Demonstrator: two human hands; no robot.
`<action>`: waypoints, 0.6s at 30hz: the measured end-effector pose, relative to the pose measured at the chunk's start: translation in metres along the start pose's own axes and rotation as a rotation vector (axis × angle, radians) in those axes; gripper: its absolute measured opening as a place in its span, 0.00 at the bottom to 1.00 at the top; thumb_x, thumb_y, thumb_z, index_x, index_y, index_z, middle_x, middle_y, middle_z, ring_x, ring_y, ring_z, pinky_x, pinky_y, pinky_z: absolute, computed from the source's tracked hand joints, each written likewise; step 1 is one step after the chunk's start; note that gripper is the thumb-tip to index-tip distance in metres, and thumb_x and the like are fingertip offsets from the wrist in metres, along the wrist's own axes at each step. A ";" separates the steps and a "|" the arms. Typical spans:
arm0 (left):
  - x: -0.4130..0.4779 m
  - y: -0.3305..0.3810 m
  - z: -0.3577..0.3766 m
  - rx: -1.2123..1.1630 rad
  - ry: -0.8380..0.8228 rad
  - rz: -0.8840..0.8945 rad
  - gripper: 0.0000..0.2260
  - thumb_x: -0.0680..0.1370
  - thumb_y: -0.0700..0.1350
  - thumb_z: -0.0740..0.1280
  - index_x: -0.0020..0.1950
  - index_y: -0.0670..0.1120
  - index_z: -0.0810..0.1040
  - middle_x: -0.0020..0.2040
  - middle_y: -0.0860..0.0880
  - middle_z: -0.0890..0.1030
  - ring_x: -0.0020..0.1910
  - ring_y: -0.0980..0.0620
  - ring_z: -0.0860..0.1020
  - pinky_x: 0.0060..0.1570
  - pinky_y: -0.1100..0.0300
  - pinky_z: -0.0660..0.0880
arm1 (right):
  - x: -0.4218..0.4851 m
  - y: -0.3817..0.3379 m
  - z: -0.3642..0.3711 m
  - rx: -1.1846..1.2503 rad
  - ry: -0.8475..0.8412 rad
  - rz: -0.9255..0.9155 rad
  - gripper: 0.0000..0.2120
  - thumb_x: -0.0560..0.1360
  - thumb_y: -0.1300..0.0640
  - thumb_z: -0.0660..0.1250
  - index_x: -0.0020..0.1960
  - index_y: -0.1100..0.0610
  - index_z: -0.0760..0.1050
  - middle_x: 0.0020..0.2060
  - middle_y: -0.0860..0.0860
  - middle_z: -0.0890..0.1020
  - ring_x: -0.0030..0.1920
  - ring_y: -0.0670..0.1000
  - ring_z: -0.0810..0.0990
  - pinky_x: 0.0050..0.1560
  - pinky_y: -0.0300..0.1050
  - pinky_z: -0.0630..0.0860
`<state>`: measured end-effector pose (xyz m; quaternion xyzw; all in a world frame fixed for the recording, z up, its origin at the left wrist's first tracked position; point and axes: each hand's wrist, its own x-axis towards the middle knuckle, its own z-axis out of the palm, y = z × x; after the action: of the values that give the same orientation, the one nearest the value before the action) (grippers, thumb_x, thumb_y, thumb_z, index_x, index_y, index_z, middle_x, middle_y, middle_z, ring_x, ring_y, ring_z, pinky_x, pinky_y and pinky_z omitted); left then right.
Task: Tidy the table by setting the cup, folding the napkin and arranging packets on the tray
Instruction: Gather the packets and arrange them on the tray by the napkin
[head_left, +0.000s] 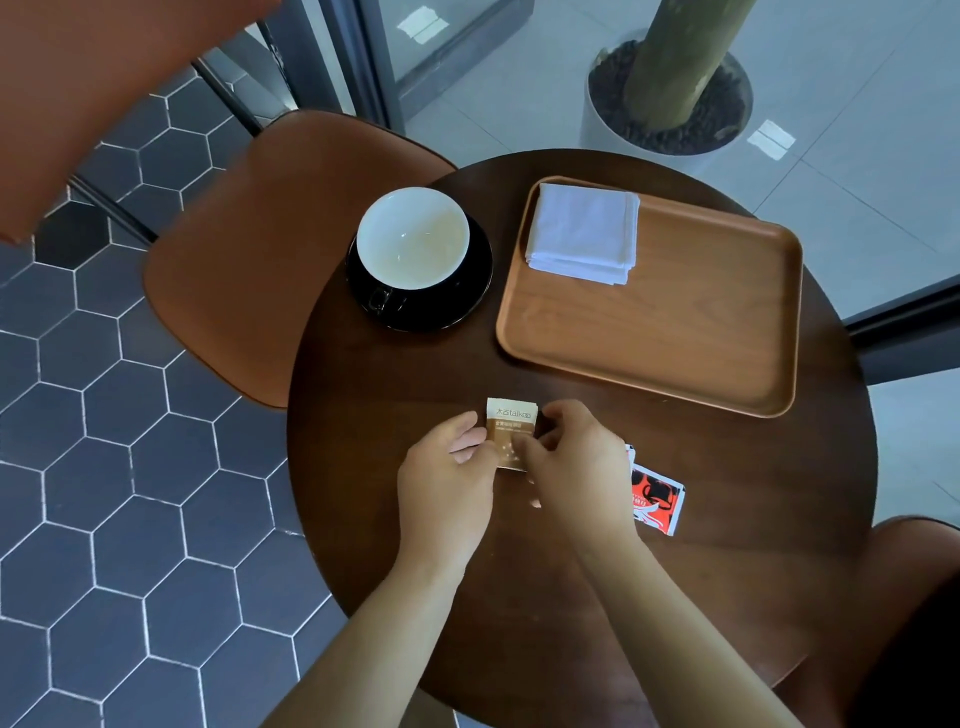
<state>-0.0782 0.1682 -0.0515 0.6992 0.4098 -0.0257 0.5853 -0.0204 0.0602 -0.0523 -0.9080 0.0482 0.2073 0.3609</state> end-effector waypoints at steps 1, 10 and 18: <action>0.001 0.001 0.000 -0.021 0.011 -0.020 0.18 0.78 0.41 0.69 0.68 0.48 0.79 0.56 0.54 0.84 0.53 0.62 0.81 0.49 0.69 0.75 | 0.000 0.000 0.000 0.053 -0.009 0.039 0.16 0.75 0.57 0.73 0.61 0.58 0.76 0.39 0.49 0.84 0.37 0.53 0.85 0.38 0.55 0.84; 0.003 0.002 0.004 0.010 0.040 -0.047 0.17 0.78 0.39 0.71 0.67 0.46 0.80 0.55 0.51 0.85 0.51 0.58 0.82 0.49 0.66 0.79 | 0.005 0.002 -0.006 0.335 -0.130 0.212 0.05 0.78 0.57 0.71 0.48 0.59 0.83 0.22 0.50 0.80 0.19 0.49 0.78 0.25 0.42 0.76; 0.004 0.000 0.000 0.265 0.023 0.174 0.15 0.78 0.39 0.69 0.64 0.50 0.81 0.56 0.54 0.81 0.50 0.59 0.80 0.50 0.62 0.80 | 0.002 0.005 -0.008 0.225 -0.054 0.087 0.03 0.76 0.55 0.71 0.46 0.52 0.84 0.31 0.46 0.83 0.29 0.44 0.80 0.31 0.42 0.75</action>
<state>-0.0756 0.1703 -0.0538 0.8033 0.3472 -0.0206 0.4834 -0.0169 0.0512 -0.0515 -0.8528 0.1008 0.2407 0.4523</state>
